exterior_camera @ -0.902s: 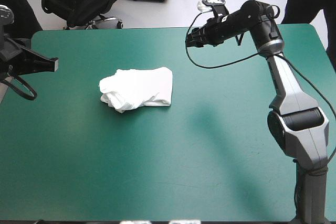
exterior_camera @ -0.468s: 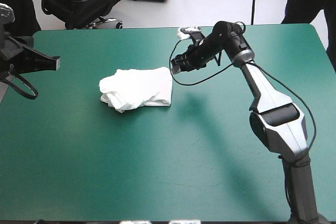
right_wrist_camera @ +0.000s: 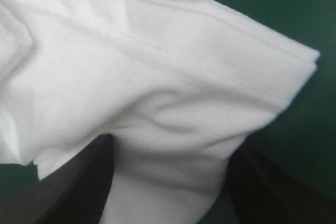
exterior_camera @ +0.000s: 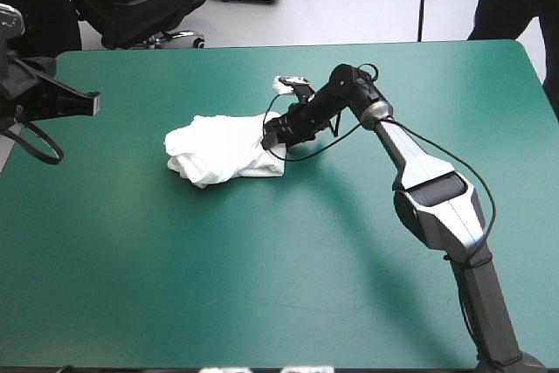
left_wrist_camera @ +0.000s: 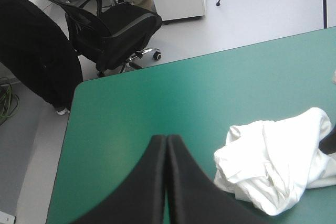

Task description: Fold the cloth

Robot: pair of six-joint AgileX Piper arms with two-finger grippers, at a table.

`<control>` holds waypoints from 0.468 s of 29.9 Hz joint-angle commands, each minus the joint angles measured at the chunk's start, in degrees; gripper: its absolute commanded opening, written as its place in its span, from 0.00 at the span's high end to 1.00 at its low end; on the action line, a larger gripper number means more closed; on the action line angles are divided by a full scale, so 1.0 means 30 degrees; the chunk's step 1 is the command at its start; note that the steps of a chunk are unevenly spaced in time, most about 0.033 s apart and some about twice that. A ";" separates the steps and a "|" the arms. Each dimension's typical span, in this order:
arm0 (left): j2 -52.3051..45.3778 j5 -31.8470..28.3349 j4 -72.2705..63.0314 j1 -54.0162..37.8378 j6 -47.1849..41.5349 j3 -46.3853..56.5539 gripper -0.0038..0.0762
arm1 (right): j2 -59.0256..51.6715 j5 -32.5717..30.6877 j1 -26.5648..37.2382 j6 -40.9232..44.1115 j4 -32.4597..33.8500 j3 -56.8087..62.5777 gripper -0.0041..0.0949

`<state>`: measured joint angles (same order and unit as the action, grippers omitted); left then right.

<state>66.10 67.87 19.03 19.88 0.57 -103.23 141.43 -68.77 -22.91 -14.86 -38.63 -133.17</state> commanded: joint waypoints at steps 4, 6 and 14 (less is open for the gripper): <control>-0.0305 -0.1389 0.0182 0.0041 0.0189 -0.0377 0.97 | -0.0211 0.0372 -0.0465 -0.0090 -0.1470 -0.0503 0.38; -0.0305 -0.1389 0.0182 0.0041 0.0190 -0.0377 0.97 | -0.0066 0.0329 -0.0465 0.0038 -0.1529 -0.0503 0.45; -0.0305 -0.1352 0.0146 0.0041 0.0190 -0.0377 0.97 | -0.0054 0.0005 -0.0430 -0.0578 0.0244 -0.0503 0.96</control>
<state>66.10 67.82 19.03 19.88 1.29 -103.23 143.99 -66.69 -23.60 -15.48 -40.67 -133.85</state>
